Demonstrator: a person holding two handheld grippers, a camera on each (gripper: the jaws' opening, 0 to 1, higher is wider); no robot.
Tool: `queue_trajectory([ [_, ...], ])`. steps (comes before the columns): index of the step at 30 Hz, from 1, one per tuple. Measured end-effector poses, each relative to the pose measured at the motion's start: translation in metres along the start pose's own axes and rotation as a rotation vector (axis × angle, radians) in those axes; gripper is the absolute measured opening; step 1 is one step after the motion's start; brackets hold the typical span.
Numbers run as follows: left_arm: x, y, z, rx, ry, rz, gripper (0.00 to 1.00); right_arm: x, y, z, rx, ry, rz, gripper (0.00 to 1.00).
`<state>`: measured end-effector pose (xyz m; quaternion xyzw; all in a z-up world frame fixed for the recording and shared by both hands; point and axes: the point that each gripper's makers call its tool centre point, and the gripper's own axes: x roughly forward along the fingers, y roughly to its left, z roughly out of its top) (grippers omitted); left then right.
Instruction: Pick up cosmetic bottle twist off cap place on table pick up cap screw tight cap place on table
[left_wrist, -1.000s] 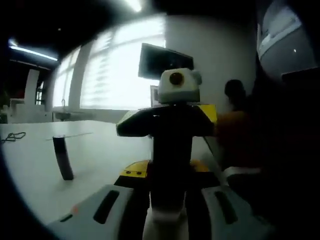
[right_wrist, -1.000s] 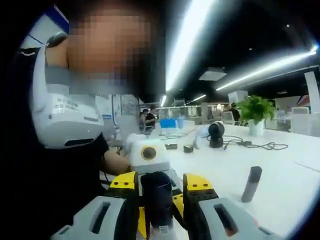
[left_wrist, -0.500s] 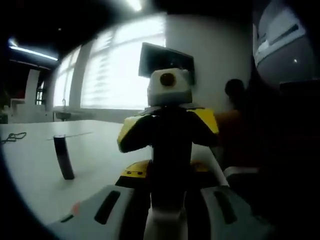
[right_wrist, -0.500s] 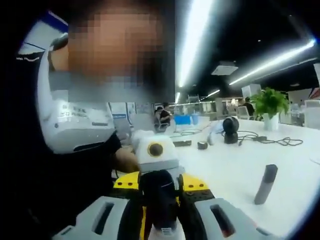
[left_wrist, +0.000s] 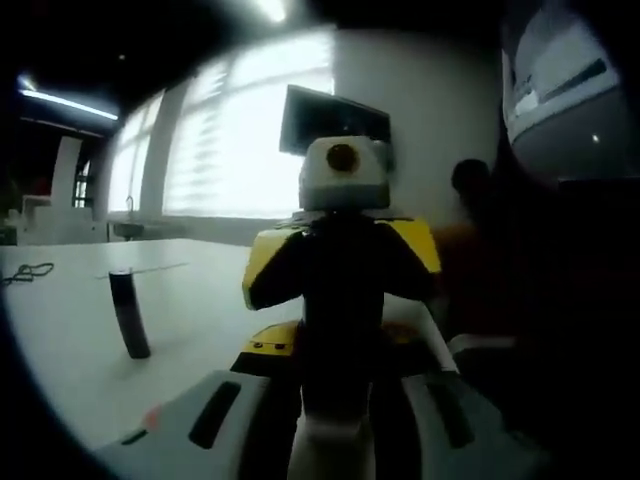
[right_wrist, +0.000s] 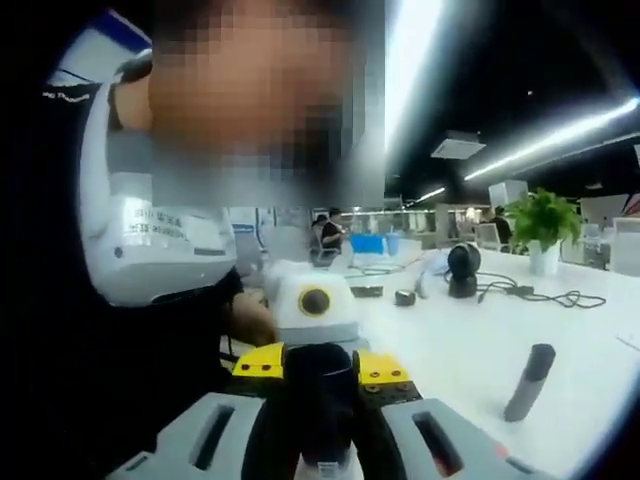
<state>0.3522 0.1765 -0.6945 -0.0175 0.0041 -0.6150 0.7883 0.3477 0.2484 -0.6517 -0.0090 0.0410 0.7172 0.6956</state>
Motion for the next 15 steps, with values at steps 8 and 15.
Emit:
queue_trajectory([
  [8,0.000,0.004,0.000,0.007,0.011,0.017,0.14,-0.001,-0.008,0.002,-0.016,-0.033,-0.104,0.15],
  [15,-0.001,0.010,0.001,0.022,0.013,0.048,0.14,-0.005,-0.006,0.001,-0.011,-0.065,-0.196,0.15],
])
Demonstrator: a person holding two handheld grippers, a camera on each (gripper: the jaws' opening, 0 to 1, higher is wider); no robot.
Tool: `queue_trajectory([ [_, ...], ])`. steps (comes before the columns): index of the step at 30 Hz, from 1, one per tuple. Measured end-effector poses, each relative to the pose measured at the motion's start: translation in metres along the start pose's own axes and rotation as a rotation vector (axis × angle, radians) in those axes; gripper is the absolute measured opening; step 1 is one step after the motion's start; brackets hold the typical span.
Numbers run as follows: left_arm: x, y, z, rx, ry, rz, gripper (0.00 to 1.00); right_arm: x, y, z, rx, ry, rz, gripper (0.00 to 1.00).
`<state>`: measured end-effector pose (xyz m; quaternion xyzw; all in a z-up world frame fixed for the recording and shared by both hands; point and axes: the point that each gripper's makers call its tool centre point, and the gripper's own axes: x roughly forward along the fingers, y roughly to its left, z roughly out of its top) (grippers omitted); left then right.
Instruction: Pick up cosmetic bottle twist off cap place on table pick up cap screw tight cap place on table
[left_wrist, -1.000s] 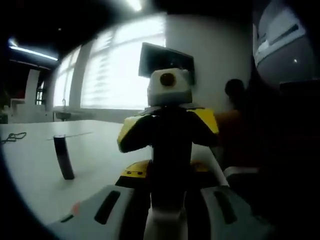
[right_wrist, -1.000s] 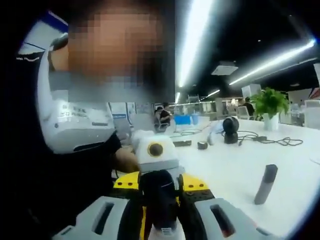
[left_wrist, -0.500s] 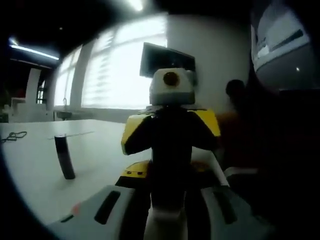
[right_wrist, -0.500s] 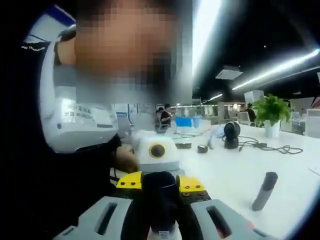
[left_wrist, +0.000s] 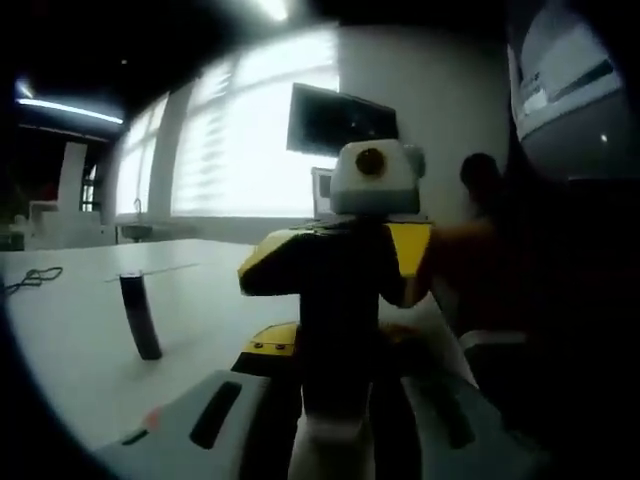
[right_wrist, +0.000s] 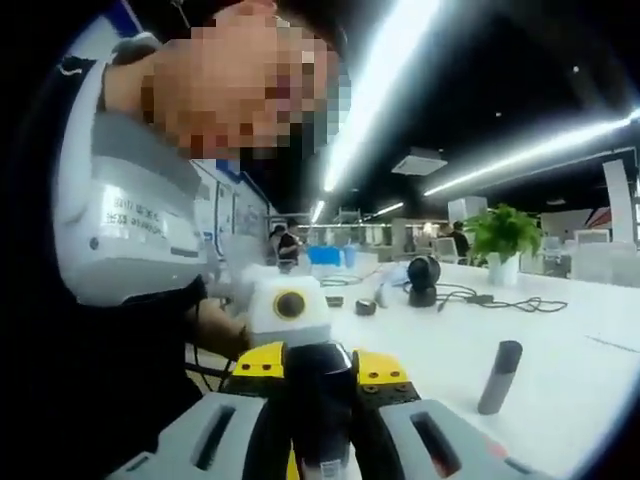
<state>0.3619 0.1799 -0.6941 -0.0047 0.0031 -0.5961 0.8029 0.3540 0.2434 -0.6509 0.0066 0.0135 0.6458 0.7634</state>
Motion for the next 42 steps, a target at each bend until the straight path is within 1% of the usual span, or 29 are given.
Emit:
queue_trajectory([
  [1,-0.0001,-0.0015,-0.0003,-0.006,0.000,-0.004,0.14,-0.0008,-0.0040,0.0003,-0.019,0.001,-0.021,0.15],
  [5,0.0002,-0.0026,-0.0003,-0.003,-0.001,-0.007,0.14,-0.0005,0.0003,-0.0010,-0.013,0.011,-0.019,0.15],
  [12,0.0005,-0.0025,-0.0003,-0.010,-0.005,-0.007,0.15,0.0016,0.0005,-0.0009,-0.019,0.012,-0.025,0.16],
  [24,0.0016,-0.0040,0.0004,0.009,-0.020,-0.008,0.16,0.0011,0.0019,-0.0005,-0.029,0.012,-0.001,0.17],
  [29,0.0017,-0.0037,0.0000,0.003,-0.022,-0.007,0.16,0.0012,0.0016,-0.0026,-0.046,0.032,0.002,0.18],
  [30,0.0017,-0.0038,-0.0001,0.002,-0.023,-0.008,0.16,0.0011,0.0024,-0.0028,-0.043,0.034,0.005,0.20],
  [31,0.0019,-0.0039,-0.0006,-0.003,-0.020,-0.008,0.16,0.0017,0.0048,-0.0011,-0.023,0.020,0.016,0.25],
  [32,0.0020,-0.0039,-0.0005,-0.004,-0.022,-0.010,0.16,0.0017,0.0050,-0.0009,-0.023,0.017,0.018,0.31],
  [33,0.0018,-0.0038,-0.0007,-0.006,-0.022,-0.011,0.16,0.0021,0.0059,-0.0014,-0.019,0.018,0.021,0.33],
  [35,0.0019,-0.0035,-0.0007,-0.010,-0.023,-0.013,0.16,0.0019,0.0026,-0.0050,-0.040,0.038,0.001,0.33],
  [36,0.0019,-0.0036,-0.0008,-0.010,-0.022,-0.014,0.16,0.0019,0.0016,-0.0060,-0.036,0.041,-0.003,0.34],
  [38,0.0019,-0.0035,-0.0008,-0.012,-0.022,-0.014,0.16,0.0008,-0.0008,-0.0037,-0.035,0.022,-0.014,0.34],
  [39,0.0018,-0.0035,-0.0008,-0.013,-0.022,-0.015,0.16,-0.0002,0.0004,-0.0025,-0.002,0.011,-0.010,0.34],
  [40,0.0019,-0.0035,-0.0008,-0.014,-0.022,-0.015,0.16,-0.0015,-0.0006,-0.0007,-0.001,0.000,-0.012,0.34],
  [42,0.0022,-0.0032,-0.0010,-0.018,-0.022,-0.016,0.16,-0.0034,-0.0005,-0.0006,0.010,-0.004,-0.011,0.35],
])
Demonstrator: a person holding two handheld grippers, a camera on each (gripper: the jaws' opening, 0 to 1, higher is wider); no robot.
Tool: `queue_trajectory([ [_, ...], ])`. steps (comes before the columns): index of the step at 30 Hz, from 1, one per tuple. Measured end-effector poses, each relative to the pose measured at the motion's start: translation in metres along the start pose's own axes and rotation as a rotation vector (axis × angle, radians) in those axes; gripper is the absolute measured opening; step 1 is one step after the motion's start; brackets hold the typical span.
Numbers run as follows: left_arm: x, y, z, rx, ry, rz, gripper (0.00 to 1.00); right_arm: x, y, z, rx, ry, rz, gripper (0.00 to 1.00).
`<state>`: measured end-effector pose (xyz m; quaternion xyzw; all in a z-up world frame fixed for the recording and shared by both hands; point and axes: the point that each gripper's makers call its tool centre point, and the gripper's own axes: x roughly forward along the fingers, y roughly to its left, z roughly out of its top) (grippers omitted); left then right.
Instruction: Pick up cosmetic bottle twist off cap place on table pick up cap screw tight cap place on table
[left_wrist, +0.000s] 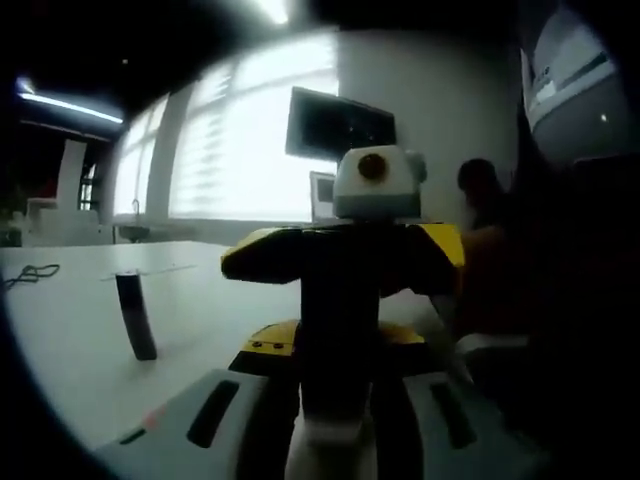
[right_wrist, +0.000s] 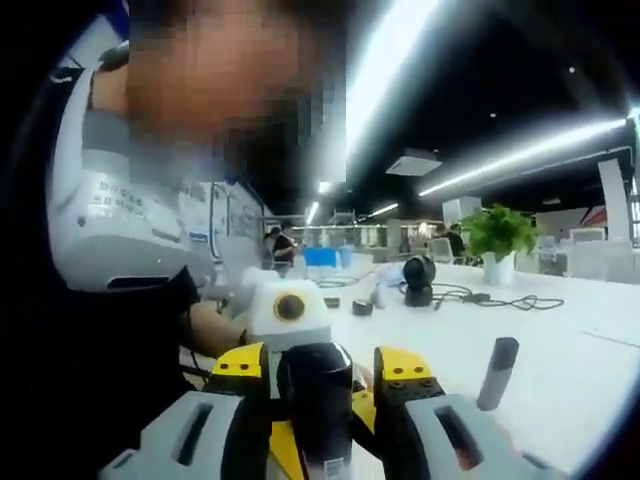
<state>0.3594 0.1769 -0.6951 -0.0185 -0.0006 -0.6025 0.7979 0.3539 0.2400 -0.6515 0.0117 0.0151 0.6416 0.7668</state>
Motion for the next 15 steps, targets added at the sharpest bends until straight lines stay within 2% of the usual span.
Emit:
queue_trajectory([
  [3,0.001,0.000,-0.001,0.042,0.007,0.003,0.17,-0.003,-0.002,-0.004,-0.002,0.011,-0.013,0.36],
  [5,0.001,0.000,-0.003,0.056,0.020,0.003,0.17,-0.005,0.005,-0.006,0.042,0.011,0.011,0.30],
  [6,0.002,0.000,-0.005,0.069,0.031,0.007,0.18,-0.005,0.005,-0.007,0.038,0.011,0.008,0.28],
  [8,0.003,-0.001,-0.010,0.089,0.061,0.002,0.19,-0.005,0.005,-0.009,0.031,0.015,0.003,0.32],
  [15,-0.002,-0.002,-0.004,0.001,0.034,-0.031,0.21,-0.010,0.000,-0.011,0.031,0.013,-0.016,0.29],
])
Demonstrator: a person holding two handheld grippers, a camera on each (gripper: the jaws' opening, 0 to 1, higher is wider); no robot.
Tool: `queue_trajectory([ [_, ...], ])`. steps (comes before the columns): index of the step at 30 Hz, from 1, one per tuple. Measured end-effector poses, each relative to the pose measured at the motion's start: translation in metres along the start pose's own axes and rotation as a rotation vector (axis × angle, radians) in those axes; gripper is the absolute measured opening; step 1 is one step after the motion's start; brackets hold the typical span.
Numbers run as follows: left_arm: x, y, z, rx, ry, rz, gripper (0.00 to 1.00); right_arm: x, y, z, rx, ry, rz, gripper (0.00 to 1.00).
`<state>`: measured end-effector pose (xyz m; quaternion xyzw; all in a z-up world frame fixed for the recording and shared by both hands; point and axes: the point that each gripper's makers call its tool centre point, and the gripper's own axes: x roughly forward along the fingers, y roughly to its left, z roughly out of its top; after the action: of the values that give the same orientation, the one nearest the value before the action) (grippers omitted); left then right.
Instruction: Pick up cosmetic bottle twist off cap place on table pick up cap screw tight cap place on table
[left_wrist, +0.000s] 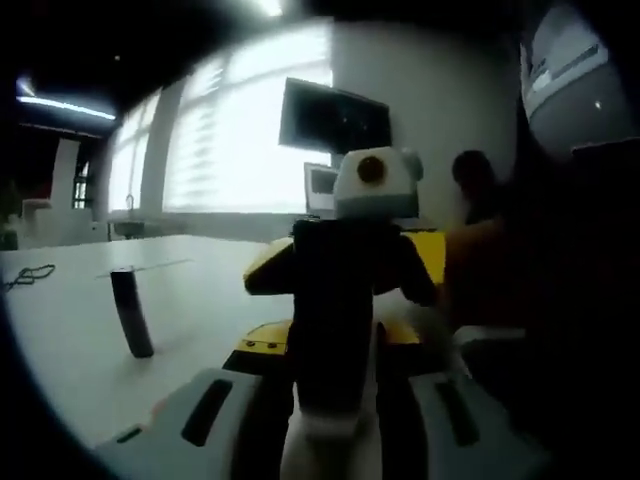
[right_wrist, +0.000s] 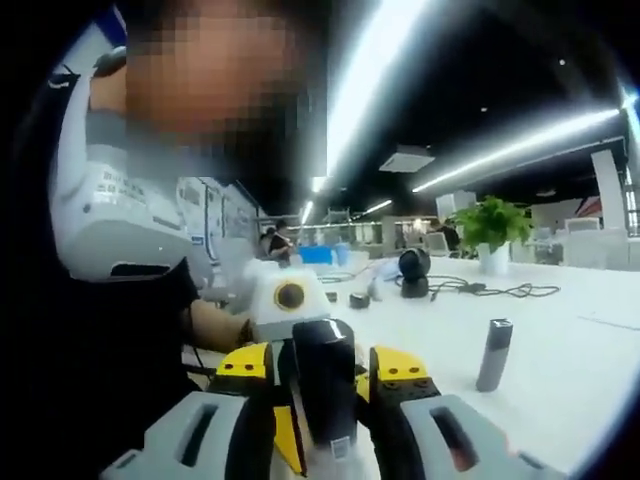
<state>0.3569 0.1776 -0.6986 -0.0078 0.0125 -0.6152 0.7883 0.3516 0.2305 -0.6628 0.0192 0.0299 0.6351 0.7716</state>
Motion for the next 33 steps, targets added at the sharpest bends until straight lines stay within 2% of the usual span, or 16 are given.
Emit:
queue_trajectory([
  [5,0.000,0.001,0.003,-0.019,-0.021,0.001,0.21,0.000,-0.001,-0.004,0.010,0.017,0.004,0.20],
  [7,0.001,0.001,0.002,-0.004,-0.017,0.006,0.21,0.000,-0.002,-0.005,0.021,0.015,0.003,0.17],
  [16,0.001,0.002,0.003,-0.002,-0.025,0.006,0.22,-0.001,-0.003,-0.013,-0.003,0.054,0.026,0.16],
  [25,0.000,0.006,0.004,0.011,-0.030,0.027,0.23,-0.001,-0.005,-0.012,-0.046,0.042,-0.006,0.15],
  [33,0.000,0.013,0.005,0.046,-0.033,0.063,0.29,-0.005,-0.019,-0.010,-0.060,0.030,-0.077,0.15],
])
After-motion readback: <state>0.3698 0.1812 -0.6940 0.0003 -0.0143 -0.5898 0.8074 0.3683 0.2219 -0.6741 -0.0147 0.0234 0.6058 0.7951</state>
